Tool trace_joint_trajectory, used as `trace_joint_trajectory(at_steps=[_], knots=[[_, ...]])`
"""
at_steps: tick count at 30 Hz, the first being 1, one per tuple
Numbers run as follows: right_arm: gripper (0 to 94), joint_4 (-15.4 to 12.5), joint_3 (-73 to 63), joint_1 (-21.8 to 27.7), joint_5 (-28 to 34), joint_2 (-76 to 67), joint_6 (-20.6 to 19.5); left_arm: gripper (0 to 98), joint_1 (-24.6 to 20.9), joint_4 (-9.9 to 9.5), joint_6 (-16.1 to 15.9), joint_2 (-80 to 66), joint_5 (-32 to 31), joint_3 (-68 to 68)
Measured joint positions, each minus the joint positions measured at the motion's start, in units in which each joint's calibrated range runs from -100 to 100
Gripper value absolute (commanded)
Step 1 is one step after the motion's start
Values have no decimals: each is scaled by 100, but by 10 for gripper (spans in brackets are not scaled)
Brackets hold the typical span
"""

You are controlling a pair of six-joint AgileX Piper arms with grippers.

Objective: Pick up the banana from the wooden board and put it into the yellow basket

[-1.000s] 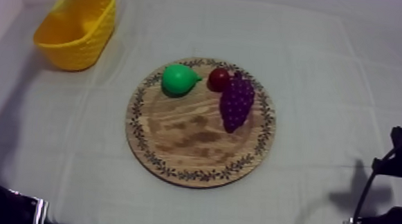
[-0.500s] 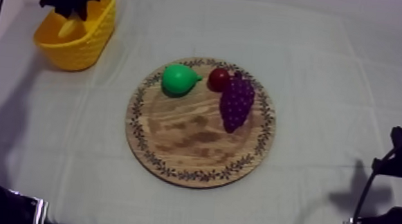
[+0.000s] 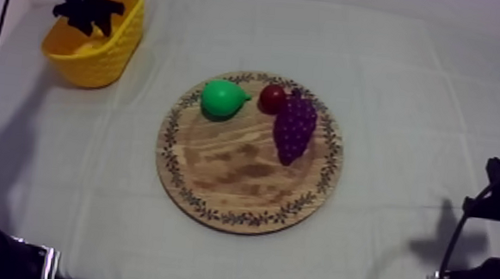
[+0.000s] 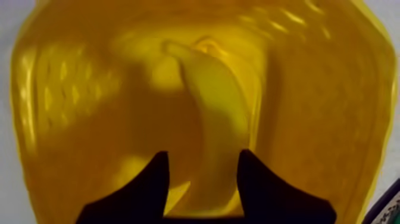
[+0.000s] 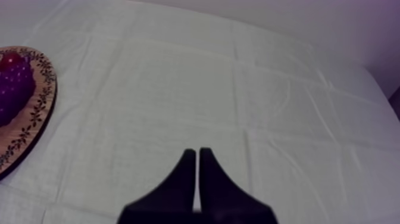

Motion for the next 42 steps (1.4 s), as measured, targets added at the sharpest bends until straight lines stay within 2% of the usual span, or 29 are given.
trace_joint_trajectory(at_steps=[4,6,10,13,19,26,34,42], knots=[[3,0,0,0,0,0,0,477,-4,91,-161,-102,-177,92],[3,0,0,0,0,0,0,431,-13,114,-191,-163,-232,163],[3,0,0,0,0,0,0,143,-15,182,-210,-442,-407,460],[3,0,0,0,0,0,0,65,-22,299,-345,-720,-521,735],[3,0,0,0,0,0,0,47,-44,547,-592,-1529,-1025,1636],[3,0,0,0,0,0,0,48,-1,616,-730,-3034,-1872,3257],[3,0,0,0,0,0,0,44,209,645,-685,-4937,-2813,5163],[3,0,0,0,0,0,3,37,416,694,-476,-6823,-3647,7005]])
